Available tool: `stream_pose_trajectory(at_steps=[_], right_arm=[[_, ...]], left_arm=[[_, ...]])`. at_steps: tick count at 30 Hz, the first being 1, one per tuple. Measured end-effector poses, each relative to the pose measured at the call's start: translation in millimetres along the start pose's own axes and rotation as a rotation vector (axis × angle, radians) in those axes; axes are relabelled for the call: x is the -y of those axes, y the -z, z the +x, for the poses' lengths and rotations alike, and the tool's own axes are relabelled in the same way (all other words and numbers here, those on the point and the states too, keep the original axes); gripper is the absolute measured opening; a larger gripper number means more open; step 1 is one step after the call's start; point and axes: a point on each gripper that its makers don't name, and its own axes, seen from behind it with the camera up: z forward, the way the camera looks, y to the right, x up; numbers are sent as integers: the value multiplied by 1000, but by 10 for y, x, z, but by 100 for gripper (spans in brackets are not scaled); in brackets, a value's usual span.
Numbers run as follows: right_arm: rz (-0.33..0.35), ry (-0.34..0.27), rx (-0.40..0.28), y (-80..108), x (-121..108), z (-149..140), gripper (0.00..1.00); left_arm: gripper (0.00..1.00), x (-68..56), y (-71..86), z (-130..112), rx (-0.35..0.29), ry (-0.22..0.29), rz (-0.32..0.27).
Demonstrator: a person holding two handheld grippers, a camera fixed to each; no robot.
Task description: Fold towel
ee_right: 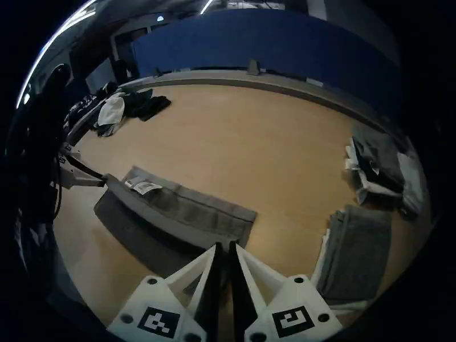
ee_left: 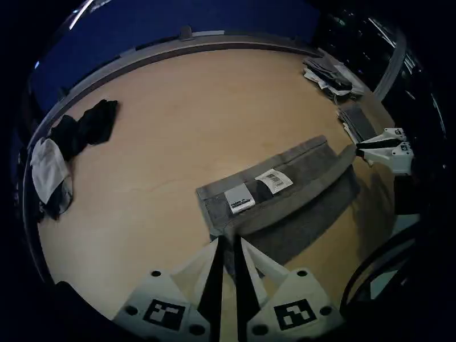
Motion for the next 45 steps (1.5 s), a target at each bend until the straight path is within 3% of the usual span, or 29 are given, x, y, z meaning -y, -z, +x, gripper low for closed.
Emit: stream_pose_trajectory(at_steps=[12, 17, 20, 22, 24, 30, 34, 39, 45], right_arm=[[-18, 3, 6, -168, -74, -21, 10], [-41, 14, 18, -230, -117, -60, 14], [-62, 27, 21, -260, -153, -75, 26], [-72, 36, 22, -272, -169, -80, 40], [-76, 44, 22, -278, -177, -79, 44], [-88, 43, 9, -284, -222, -45, 57], [-91, 36, 4, -274, -237, -24, 61], [-90, 32, 0, -235, -234, -19, 68], [-86, 34, -4, -177, -220, -40, 82]], left_arm=[[16, 68, -167, -15, 8, 24, 3], [23, 95, -221, -1, -1, 15, 16], [28, 114, -241, 6, -4, 10, 26], [29, 130, -245, 17, -8, 9, 33], [37, 148, -243, 34, -14, 10, 40], [78, 225, -217, 96, -36, 22, 63], [90, 297, -187, 146, -63, 16, 90], [92, 333, -124, 171, -78, 2, 104], [92, 299, -85, 149, -88, 25, 95]])
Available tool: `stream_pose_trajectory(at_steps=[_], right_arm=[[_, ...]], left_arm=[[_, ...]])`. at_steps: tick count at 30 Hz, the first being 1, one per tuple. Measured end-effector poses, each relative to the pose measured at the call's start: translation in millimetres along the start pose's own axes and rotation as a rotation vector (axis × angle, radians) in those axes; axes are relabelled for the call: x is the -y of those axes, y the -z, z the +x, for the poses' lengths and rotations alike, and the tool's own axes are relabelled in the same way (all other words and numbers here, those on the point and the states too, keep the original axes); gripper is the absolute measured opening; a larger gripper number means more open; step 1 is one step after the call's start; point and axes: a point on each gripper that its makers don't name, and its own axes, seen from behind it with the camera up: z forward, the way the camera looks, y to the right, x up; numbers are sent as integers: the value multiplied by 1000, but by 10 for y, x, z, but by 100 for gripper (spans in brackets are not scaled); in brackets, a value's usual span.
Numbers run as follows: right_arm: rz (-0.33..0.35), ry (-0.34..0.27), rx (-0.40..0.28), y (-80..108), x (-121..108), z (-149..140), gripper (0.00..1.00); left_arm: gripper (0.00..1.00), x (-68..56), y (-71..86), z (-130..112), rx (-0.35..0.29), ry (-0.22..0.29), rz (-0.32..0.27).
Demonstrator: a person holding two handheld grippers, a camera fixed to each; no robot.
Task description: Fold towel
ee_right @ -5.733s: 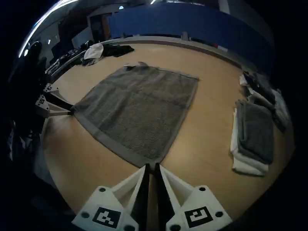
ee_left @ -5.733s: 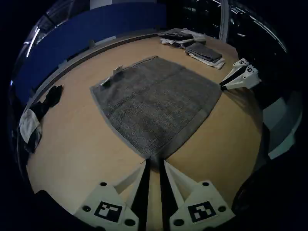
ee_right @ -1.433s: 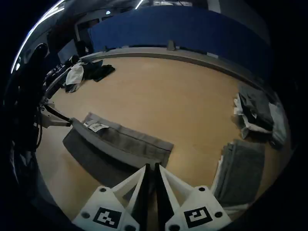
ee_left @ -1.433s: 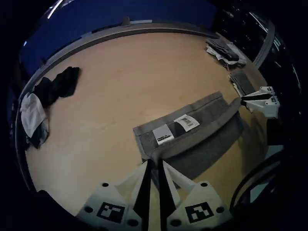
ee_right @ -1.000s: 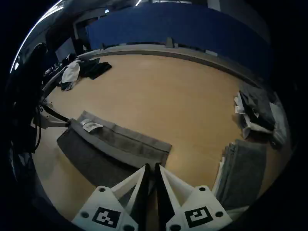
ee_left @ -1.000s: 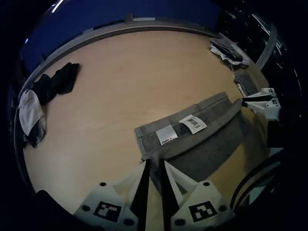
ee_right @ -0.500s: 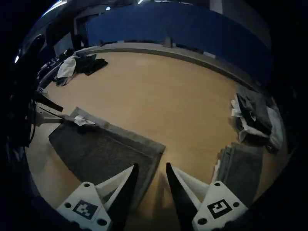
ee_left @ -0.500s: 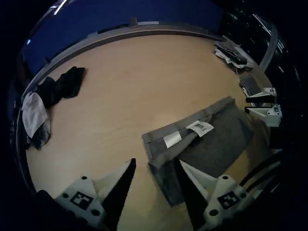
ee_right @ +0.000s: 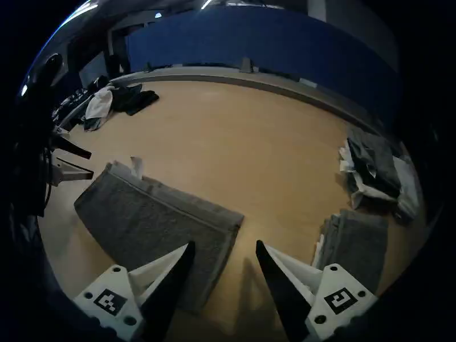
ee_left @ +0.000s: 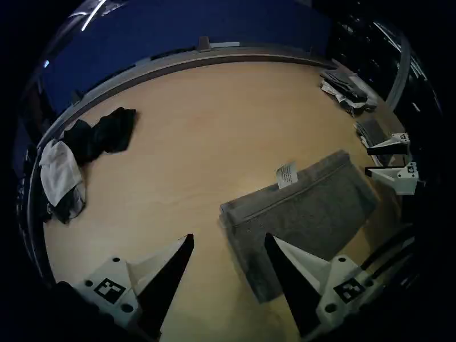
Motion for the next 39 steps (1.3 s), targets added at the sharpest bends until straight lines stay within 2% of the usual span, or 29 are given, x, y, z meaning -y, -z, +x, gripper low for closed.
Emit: stream_pose_trajectory(at_steps=[14, 23, 33, 39], right_arm=[[11, 12, 9, 150, 101, -176, 83], [23, 13, 19, 233, 227, -335, 83], [40, 10, 38, 316, 369, -552, 83], [48, 10, 60, 300, 410, -697, 83]], left_arm=[[94, -52, 168, -290, 16, 13, 1], [94, -125, 314, -510, 9, 20, -9], [94, -242, 454, -856, 15, 21, -18], [94, -298, 520, -994, 17, 37, -27]])
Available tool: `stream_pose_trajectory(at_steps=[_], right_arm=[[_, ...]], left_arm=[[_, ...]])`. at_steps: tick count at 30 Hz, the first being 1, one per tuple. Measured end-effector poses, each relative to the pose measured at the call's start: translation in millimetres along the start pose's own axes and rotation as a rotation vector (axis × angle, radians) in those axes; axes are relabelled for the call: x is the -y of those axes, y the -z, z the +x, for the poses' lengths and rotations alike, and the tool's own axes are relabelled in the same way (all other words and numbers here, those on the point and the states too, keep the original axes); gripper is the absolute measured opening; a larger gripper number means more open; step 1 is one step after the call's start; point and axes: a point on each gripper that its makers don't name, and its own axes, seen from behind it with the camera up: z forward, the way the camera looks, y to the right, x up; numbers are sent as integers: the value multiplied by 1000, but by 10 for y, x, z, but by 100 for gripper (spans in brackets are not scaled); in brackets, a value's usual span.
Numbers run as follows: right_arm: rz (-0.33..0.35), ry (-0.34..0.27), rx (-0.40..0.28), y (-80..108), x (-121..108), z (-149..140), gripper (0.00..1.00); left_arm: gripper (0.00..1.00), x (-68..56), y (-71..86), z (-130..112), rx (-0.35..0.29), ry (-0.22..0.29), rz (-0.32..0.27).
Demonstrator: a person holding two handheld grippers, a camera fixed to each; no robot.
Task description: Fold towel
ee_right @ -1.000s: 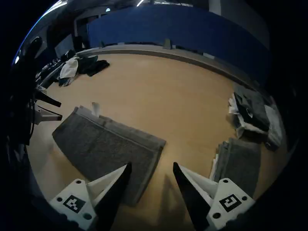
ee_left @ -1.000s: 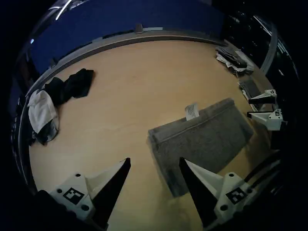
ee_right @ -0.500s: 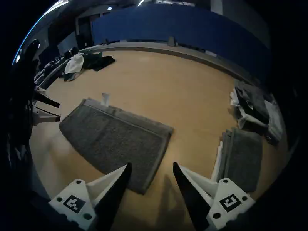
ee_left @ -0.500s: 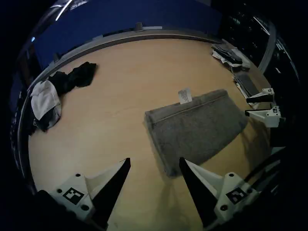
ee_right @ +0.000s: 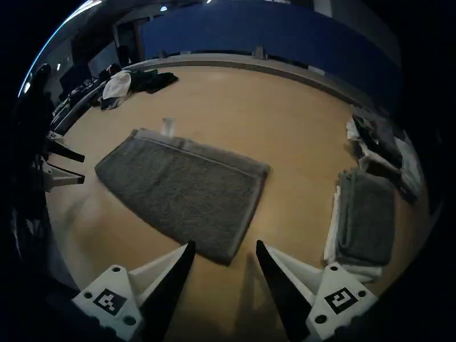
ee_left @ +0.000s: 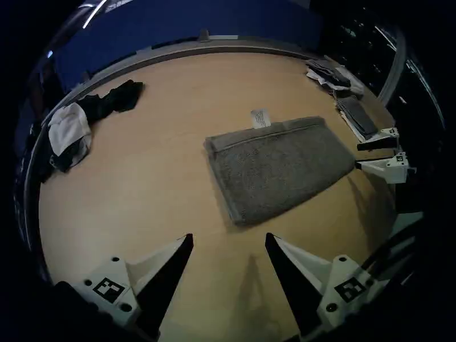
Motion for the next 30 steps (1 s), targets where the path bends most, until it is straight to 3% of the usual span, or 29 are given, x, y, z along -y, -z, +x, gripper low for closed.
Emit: stream_pose_trajectory(at_steps=[8, 24, 30], right_arm=[[8, 5, 21, -45, 11, -88, 79], [30, -6, 40, -89, -4, -152, 36], [41, -7, 48, -81, 22, -174, 26]], left_arm=[[94, -37, 31, -48, -1, 11, -5], [94, -122, 73, -112, 3, 3, -20], [94, -122, 78, -89, -2, 4, -20]])
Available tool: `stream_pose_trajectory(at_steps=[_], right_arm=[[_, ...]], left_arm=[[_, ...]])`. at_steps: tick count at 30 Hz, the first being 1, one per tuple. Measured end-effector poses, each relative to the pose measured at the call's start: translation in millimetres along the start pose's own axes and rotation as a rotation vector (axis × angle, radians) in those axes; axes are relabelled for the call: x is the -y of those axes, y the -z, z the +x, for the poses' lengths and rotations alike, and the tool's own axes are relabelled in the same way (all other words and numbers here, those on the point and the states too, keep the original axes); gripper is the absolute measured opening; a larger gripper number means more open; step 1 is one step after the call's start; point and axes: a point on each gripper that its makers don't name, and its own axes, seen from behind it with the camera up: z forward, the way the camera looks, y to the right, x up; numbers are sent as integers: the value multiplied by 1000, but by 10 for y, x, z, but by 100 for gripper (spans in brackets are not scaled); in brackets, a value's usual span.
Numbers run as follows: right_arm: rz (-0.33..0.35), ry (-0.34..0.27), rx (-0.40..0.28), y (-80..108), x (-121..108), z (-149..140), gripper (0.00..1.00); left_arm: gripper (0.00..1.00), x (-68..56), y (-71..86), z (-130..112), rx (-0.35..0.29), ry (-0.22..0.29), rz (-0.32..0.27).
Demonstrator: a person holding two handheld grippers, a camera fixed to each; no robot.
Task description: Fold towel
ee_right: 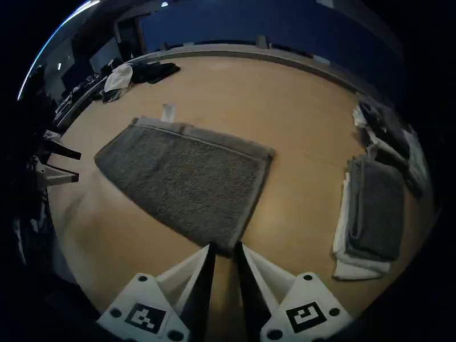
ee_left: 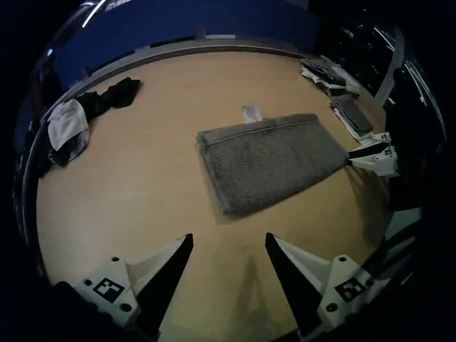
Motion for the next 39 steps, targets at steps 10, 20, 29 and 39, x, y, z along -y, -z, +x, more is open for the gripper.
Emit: stream_pose_trajectory(at_steps=[10, 20, 29, 39], right_arm=[[11, -12, 4, 6, 8, -27, 8], [3, 6, -13, 47, 5, 34, 2], [-2, 13, -52, 119, 20, 189, 2], [-7, 55, -114, 286, 99, 569, 2]], left_arm=[[94, 6, -5, 8, -1, -1, 1], [94, -3, -8, 6, -1, -2, -2], [94, 22, -3, 11, -2, -3, 0], [94, 58, 38, 33, -13, 2, 0]])
